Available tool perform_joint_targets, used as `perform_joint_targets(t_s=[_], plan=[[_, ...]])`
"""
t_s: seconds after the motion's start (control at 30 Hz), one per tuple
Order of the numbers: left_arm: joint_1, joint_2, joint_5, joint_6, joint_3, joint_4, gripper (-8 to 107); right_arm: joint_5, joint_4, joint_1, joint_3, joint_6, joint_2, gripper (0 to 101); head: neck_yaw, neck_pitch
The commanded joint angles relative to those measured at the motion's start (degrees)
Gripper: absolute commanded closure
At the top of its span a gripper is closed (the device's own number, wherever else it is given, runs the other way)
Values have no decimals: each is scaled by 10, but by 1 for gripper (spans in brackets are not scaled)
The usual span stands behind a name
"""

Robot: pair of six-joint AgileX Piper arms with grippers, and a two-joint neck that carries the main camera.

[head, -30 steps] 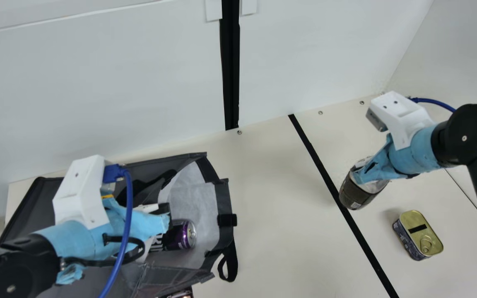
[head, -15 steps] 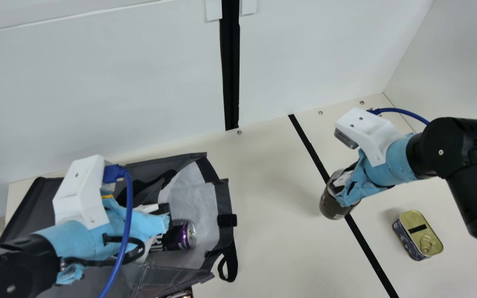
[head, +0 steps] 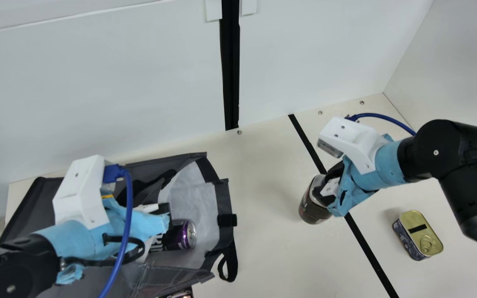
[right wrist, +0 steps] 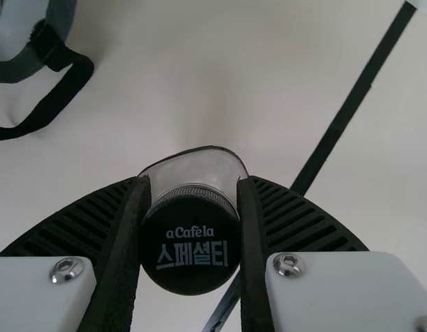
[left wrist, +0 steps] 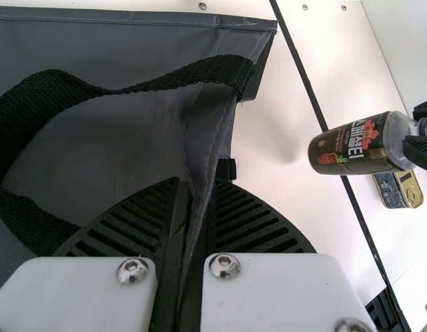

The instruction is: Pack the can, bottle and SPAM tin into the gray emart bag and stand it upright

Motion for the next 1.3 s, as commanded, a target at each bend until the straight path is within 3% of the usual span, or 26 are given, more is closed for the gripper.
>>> perform_joint_targets(t_s=[0.0,0.37,0.67,1.27], plan=[[0,0,0,0,0,0,107,1,13,0,3,-16,1,101,0,-13],[0,0,0,0,0,0,107,1,64,-6,21,-82,1,101,0,-13],[0,0,0,0,0,0,107,1,150,-3,35,-135,1,101,0,-13],[0,0,0,0,0,0,107,1,281,44,29,-138,-5,101,0,-13]])
